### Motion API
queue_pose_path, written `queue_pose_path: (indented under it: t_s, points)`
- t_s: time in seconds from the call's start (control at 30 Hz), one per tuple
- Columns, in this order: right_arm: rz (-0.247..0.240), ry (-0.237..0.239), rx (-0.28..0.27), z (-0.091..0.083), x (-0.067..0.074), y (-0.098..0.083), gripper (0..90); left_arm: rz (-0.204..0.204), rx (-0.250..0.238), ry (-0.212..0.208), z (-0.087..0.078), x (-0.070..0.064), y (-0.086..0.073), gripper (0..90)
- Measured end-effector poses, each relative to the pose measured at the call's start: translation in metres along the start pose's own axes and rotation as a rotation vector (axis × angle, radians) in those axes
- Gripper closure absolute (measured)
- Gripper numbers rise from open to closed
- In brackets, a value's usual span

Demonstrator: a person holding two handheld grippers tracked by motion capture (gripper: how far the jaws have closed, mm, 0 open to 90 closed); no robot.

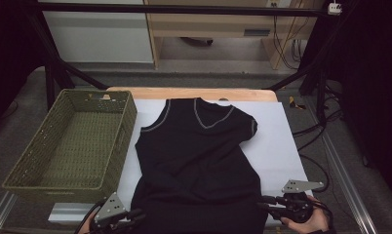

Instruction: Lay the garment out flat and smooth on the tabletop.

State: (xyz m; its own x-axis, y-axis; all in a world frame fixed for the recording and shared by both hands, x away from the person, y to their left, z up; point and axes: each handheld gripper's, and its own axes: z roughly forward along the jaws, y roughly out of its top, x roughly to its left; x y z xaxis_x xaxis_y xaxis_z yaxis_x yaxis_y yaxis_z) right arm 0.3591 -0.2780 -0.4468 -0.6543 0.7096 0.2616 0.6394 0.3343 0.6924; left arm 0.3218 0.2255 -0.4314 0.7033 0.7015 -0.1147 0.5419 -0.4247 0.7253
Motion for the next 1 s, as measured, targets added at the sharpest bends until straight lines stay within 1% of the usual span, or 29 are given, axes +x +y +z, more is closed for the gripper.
queue_pose_path:
  t_s: [0.03, 0.07, 0.1, 0.13, 0.2, 0.23, 0.27, 0.33, 0.37, 0.43, 0.47, 0.53, 0.57, 0.6, 0.63, 0.67, 0.7, 0.73, 0.77, 0.8, 0.87, 0.9, 0.93, 0.97, 1.0]
  points:
    - [-0.002, -0.01, -0.009, 0.002, -0.002, 0.001, 55.3, -0.019, -0.008, 0.017, 0.002, 0.004, 0.001, 56.2]
    - [0.009, -0.023, -0.024, 0.003, -0.004, 0.002, 51.9, -0.031, -0.017, 0.036, 0.005, 0.008, 0.001, 52.7]
    - [0.02, -0.042, -0.047, 0.005, -0.006, 0.002, 50.8, -0.045, -0.02, 0.055, 0.008, 0.012, 0.002, 47.7]
    - [0.026, -0.059, -0.069, 0.007, -0.009, 0.003, 51.0, -0.062, -0.016, 0.066, 0.012, 0.015, 0.002, 45.0]
    - [0.058, -0.096, -0.097, 0.011, -0.014, 0.003, 50.6, -0.057, 0.0, 0.091, 0.022, 0.018, 0.001, 44.5]
    - [0.052, -0.121, -0.097, 0.014, -0.017, 0.003, 50.2, -0.053, 0.015, 0.11, 0.027, 0.019, 0.001, 43.3]
    - [0.061, -0.141, -0.095, 0.017, -0.018, 0.002, 50.1, -0.053, 0.031, 0.125, 0.033, 0.02, 0.0, 42.6]
    - [0.061, -0.162, -0.082, 0.024, -0.021, 0.002, 50.4, -0.043, 0.062, 0.142, 0.042, 0.023, -0.003, 42.5]
    - [0.058, -0.172, -0.079, 0.027, -0.022, 0.001, 50.2, -0.045, 0.071, 0.15, 0.045, 0.023, -0.004, 42.6]
    - [0.054, -0.18, -0.062, 0.034, -0.025, 0.001, 49.7, -0.055, 0.078, 0.143, 0.049, 0.026, -0.005, 43.2]
    - [0.053, -0.182, -0.05, 0.037, -0.026, 0.001, 49.4, -0.063, 0.072, 0.14, 0.049, 0.027, -0.005, 44.0]
    - [0.042, -0.189, -0.048, 0.041, -0.026, 0.001, 50.2, -0.055, 0.068, 0.14, 0.051, 0.026, -0.006, 47.5]
    - [0.039, -0.196, -0.044, 0.041, -0.025, 0.001, 52.0, -0.052, 0.068, 0.147, 0.051, 0.026, -0.006, 50.0]
    - [0.033, -0.199, -0.044, 0.042, -0.024, 0.001, 57.4, -0.042, 0.073, 0.153, 0.051, 0.025, -0.006, 55.0]
    - [0.038, -0.188, -0.047, 0.042, -0.022, 0.001, 65.3, -0.041, 0.076, 0.143, 0.051, 0.025, -0.005, 60.6]
    - [0.042, -0.172, -0.042, 0.043, -0.02, 0.0, 72.4, -0.041, 0.08, 0.13, 0.051, 0.025, -0.005, 68.4]
    - [0.038, -0.161, -0.033, 0.043, -0.019, 0.001, 75.2, -0.047, 0.085, 0.119, 0.051, 0.025, -0.004, 76.3]
    - [0.037, -0.161, -0.016, 0.042, -0.018, 0.001, 77.3, -0.046, 0.09, 0.115, 0.05, 0.025, -0.004, 79.5]
    - [0.043, -0.16, -0.006, 0.04, -0.016, 0.002, 78.4, -0.046, 0.094, 0.113, 0.049, 0.025, -0.004, 81.4]
    - [0.048, -0.147, 0.0, 0.038, -0.016, 0.003, 79.2, -0.044, 0.102, 0.11, 0.048, 0.025, -0.004, 82.5]
    - [0.029, -0.142, -0.018, 0.034, -0.015, 0.002, 79.9, -0.051, 0.115, 0.102, 0.042, 0.023, -0.004, 83.2]
    - [0.015, -0.138, -0.021, 0.031, -0.015, 0.002, 80.1, -0.052, 0.11, 0.097, 0.039, 0.022, -0.004, 83.5]
    - [0.018, -0.14, -0.023, 0.028, -0.014, 0.003, 80.1, -0.051, 0.098, 0.092, 0.033, 0.021, -0.004, 83.5]
    - [0.036, -0.137, -0.014, 0.024, -0.014, 0.005, 80.2, -0.055, 0.09, 0.088, 0.027, 0.021, -0.003, 83.6]
    - [0.042, -0.128, -0.028, 0.018, -0.014, 0.007, 80.3, -0.057, 0.069, 0.084, 0.018, 0.021, -0.002, 83.6]
